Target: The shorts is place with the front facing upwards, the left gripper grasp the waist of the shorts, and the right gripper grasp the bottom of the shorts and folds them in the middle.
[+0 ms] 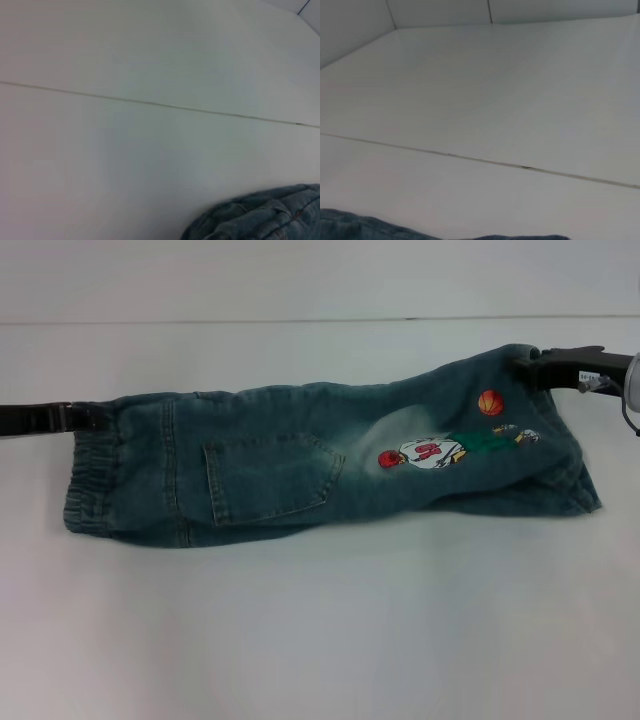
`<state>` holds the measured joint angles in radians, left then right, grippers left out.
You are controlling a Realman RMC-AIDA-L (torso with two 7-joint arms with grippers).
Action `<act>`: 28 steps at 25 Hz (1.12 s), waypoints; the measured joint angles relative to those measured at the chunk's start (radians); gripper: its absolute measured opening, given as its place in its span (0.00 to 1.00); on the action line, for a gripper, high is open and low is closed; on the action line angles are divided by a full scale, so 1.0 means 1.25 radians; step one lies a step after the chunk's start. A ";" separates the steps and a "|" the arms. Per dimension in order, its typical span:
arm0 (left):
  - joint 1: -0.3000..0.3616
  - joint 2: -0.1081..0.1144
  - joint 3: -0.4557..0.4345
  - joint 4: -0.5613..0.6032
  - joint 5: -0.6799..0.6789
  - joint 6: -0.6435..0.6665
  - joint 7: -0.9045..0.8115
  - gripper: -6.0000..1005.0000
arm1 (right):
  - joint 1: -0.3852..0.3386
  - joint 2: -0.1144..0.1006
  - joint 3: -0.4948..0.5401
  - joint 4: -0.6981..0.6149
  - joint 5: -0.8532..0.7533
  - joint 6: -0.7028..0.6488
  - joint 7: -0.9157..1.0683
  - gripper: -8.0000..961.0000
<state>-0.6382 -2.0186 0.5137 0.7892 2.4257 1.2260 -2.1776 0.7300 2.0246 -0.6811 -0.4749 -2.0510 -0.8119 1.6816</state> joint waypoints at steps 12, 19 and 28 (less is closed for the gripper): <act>-0.011 0.006 0.010 0.001 0.055 0.004 -0.037 0.60 | -0.006 0.004 -0.002 0.000 0.003 0.001 0.006 0.61; -0.010 0.010 0.007 0.013 0.068 0.010 -0.052 0.79 | -0.013 0.003 0.003 -0.002 0.004 -0.009 0.014 0.90; 0.019 0.022 -0.021 0.104 0.051 0.136 -0.034 0.89 | -0.051 -0.017 0.039 -0.058 0.008 -0.164 0.074 0.97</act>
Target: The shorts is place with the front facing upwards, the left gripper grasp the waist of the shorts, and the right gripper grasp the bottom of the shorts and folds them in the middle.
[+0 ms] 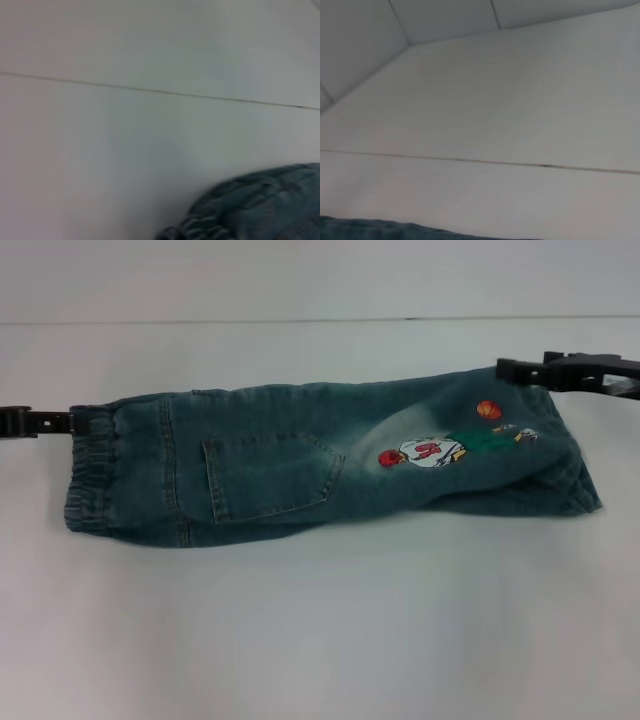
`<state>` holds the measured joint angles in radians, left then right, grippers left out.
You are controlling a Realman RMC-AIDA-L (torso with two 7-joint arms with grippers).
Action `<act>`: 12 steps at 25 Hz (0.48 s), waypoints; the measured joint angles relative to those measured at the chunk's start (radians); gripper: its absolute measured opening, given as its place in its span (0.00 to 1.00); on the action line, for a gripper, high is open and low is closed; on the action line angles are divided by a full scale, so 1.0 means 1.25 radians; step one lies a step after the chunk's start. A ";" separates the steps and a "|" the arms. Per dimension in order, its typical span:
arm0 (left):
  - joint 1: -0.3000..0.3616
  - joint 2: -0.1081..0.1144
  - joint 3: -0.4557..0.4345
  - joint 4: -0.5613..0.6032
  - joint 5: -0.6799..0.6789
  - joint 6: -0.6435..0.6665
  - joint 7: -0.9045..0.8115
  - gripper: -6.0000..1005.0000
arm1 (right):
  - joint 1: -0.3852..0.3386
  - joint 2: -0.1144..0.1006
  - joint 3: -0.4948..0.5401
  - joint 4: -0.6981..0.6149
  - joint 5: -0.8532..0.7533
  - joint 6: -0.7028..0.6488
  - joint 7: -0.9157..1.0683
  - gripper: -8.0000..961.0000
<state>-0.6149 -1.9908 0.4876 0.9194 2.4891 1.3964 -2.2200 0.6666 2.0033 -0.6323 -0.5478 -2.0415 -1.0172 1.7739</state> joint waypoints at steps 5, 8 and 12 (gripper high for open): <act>0.030 -0.002 -0.032 0.049 -0.092 0.139 0.092 0.89 | -0.020 -0.034 0.067 -0.032 0.003 -0.254 0.010 0.97; 0.038 0.002 -0.039 0.045 -0.127 0.228 0.171 0.89 | -0.025 -0.062 0.067 -0.036 0.002 -0.420 -0.010 0.97; 0.040 -0.005 -0.013 0.040 -0.126 0.305 0.251 0.89 | -0.026 -0.082 0.017 -0.038 -0.006 -0.569 -0.055 0.97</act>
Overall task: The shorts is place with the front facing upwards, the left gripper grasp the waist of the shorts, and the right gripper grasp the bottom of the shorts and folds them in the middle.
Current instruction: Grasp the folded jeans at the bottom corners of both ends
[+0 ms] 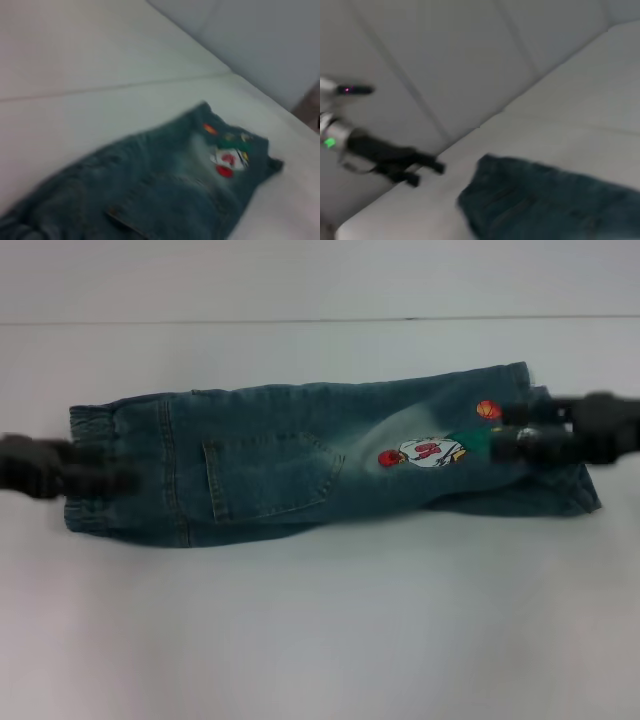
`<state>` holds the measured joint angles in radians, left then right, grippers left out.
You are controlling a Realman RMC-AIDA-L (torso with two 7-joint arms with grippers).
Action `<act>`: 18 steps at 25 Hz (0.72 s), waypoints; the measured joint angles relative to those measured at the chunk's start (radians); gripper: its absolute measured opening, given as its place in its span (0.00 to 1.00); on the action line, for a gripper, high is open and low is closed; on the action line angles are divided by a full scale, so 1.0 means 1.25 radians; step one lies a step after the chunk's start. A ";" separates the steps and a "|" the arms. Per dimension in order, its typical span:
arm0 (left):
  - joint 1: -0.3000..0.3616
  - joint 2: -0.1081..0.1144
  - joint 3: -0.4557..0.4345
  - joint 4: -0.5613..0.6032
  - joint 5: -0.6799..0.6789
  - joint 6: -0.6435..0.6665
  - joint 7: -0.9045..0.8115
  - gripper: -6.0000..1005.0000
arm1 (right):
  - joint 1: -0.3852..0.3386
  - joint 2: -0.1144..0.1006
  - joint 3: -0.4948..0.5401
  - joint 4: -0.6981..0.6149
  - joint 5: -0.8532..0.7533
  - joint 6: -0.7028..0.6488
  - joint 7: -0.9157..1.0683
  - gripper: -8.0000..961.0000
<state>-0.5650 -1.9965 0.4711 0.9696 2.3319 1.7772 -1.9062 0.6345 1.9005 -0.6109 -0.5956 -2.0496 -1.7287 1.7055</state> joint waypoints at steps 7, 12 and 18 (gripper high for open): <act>0.005 -0.007 0.043 -0.007 0.054 -0.059 0.005 0.88 | -0.003 0.000 -0.108 0.000 -0.001 -0.076 -0.021 0.97; 0.001 -0.006 0.041 -0.010 0.176 -0.162 -0.033 0.88 | -0.003 0.008 -0.119 0.004 -0.001 -0.076 -0.025 0.97; -0.010 -0.015 0.069 -0.024 0.242 -0.227 -0.063 0.88 | -0.001 0.013 -0.121 0.005 -0.003 -0.069 -0.026 0.97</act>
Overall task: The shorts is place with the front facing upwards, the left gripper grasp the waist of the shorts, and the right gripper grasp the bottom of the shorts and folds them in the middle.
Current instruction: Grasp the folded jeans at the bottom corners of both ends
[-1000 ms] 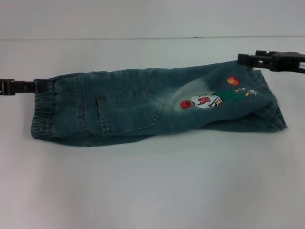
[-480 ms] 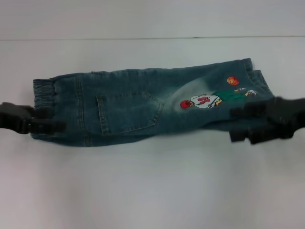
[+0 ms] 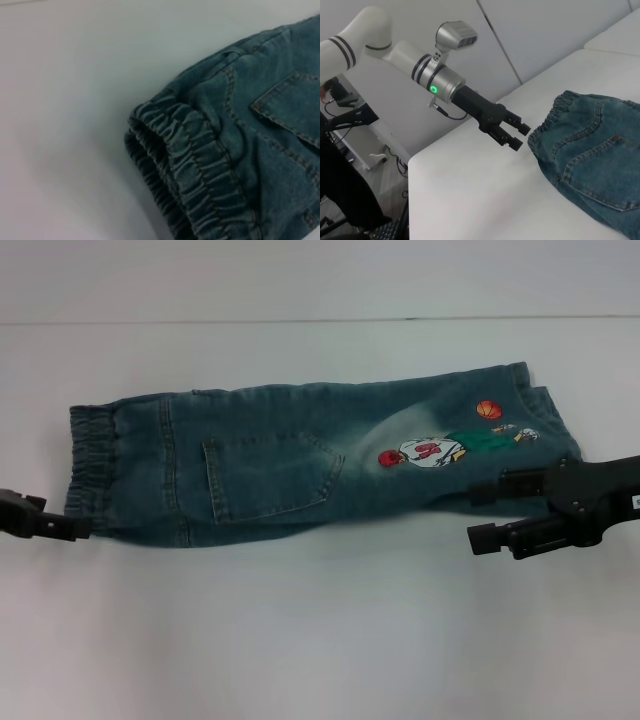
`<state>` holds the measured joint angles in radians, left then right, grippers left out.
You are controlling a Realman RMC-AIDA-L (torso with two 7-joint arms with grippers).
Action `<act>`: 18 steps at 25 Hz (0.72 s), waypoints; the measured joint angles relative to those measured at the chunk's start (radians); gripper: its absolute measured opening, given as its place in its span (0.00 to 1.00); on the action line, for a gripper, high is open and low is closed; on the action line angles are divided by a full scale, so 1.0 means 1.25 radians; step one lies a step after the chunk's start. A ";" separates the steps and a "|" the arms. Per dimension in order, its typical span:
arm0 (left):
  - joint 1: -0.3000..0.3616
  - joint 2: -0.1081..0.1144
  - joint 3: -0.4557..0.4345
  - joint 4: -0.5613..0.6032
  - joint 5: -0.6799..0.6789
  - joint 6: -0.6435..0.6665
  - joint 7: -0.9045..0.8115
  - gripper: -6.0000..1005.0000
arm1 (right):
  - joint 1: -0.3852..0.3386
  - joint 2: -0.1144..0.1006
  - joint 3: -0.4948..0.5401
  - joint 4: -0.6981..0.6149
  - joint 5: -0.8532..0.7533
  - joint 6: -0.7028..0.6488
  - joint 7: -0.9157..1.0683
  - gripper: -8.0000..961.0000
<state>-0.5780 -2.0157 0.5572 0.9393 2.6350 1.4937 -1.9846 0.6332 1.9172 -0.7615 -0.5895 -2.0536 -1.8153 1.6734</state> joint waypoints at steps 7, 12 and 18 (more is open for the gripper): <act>-0.015 -0.010 0.035 -0.045 0.005 -0.077 -0.021 0.87 | 0.004 0.007 -0.002 -0.003 -0.010 0.005 -0.001 0.97; -0.021 -0.020 0.054 -0.049 0.005 -0.090 -0.012 0.82 | -0.001 0.008 -0.002 -0.003 -0.010 0.007 -0.002 0.97; -0.013 -0.029 0.067 -0.029 0.003 -0.096 -0.007 0.71 | -0.009 0.008 0.000 0.000 -0.010 0.013 -0.009 0.97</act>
<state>-0.5947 -2.0516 0.6415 0.9036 2.6392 1.3736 -1.9930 0.6219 1.9267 -0.7614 -0.5895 -2.0666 -1.7996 1.6617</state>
